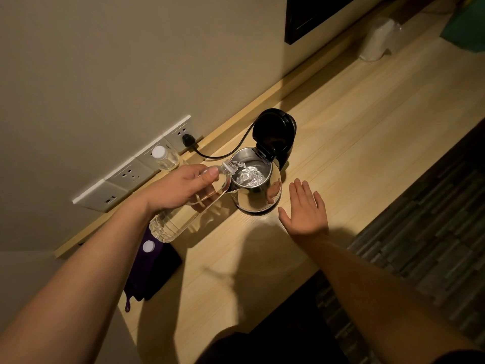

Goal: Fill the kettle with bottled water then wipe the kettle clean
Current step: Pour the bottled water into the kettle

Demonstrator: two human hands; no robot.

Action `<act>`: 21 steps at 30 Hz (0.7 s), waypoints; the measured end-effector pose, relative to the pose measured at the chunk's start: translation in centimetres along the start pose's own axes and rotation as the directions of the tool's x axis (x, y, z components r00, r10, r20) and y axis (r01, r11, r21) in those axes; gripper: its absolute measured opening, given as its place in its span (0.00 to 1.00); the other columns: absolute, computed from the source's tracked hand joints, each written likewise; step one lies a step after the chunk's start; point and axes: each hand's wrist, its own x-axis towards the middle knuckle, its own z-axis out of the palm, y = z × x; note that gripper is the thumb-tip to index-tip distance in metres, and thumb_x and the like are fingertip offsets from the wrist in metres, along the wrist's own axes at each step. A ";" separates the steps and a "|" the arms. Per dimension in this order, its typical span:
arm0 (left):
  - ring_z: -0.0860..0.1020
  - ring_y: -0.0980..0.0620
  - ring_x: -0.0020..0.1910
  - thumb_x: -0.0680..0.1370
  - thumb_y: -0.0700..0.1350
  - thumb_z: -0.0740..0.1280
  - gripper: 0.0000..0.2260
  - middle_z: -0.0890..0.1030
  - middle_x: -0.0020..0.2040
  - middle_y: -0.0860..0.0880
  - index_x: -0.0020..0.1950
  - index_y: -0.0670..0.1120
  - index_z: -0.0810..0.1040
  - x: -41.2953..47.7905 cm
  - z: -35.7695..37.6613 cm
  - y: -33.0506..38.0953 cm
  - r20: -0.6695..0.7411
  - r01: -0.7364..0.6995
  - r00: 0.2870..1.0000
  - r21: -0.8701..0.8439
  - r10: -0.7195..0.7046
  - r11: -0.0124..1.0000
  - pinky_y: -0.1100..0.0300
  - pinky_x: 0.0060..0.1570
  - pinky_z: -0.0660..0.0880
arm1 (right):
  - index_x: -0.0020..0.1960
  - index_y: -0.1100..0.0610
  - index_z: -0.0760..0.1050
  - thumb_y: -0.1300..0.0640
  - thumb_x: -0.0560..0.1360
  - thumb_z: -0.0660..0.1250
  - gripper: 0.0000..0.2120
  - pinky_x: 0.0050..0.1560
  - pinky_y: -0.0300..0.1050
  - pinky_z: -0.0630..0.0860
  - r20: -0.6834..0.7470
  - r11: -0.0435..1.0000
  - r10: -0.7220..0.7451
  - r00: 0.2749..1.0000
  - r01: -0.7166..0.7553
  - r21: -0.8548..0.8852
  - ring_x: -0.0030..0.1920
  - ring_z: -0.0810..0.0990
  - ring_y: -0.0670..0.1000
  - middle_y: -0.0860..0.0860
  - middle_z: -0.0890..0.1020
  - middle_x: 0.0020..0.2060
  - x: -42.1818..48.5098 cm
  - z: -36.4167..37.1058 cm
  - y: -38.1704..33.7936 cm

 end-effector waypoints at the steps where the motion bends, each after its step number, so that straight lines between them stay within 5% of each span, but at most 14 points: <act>1: 0.85 0.45 0.38 0.67 0.79 0.62 0.45 0.86 0.43 0.41 0.56 0.37 0.80 0.0 0.0 0.0 0.001 -0.004 1.000 0.015 0.004 1.000 0.48 0.41 0.82 | 0.84 0.56 0.55 0.36 0.81 0.51 0.38 0.81 0.55 0.53 0.000 1.000 0.000 1.000 0.000 0.000 0.84 0.51 0.53 0.53 0.55 0.84 0.0 0.0 0.0; 11: 0.83 0.48 0.37 0.69 0.79 0.59 0.45 0.85 0.44 0.39 0.55 0.37 0.80 0.0 -0.1 0.3 0.002 -0.028 1.000 0.074 0.028 0.997 0.46 0.42 0.79 | 0.84 0.56 0.54 0.36 0.81 0.49 0.38 0.81 0.55 0.53 -0.005 1.000 -0.003 1.000 0.003 -0.004 0.84 0.50 0.53 0.53 0.54 0.84 -0.1 0.0 0.0; 21: 0.83 0.54 0.35 0.65 0.82 0.59 0.49 0.86 0.42 0.44 0.54 0.35 0.79 0.1 -0.2 0.3 -0.007 -0.030 0.999 0.090 0.031 0.995 0.58 0.37 0.78 | 0.84 0.56 0.54 0.36 0.81 0.49 0.38 0.81 0.55 0.52 -0.004 1.000 0.002 1.000 -0.002 -0.023 0.84 0.50 0.52 0.53 0.54 0.84 -0.2 0.0 -0.1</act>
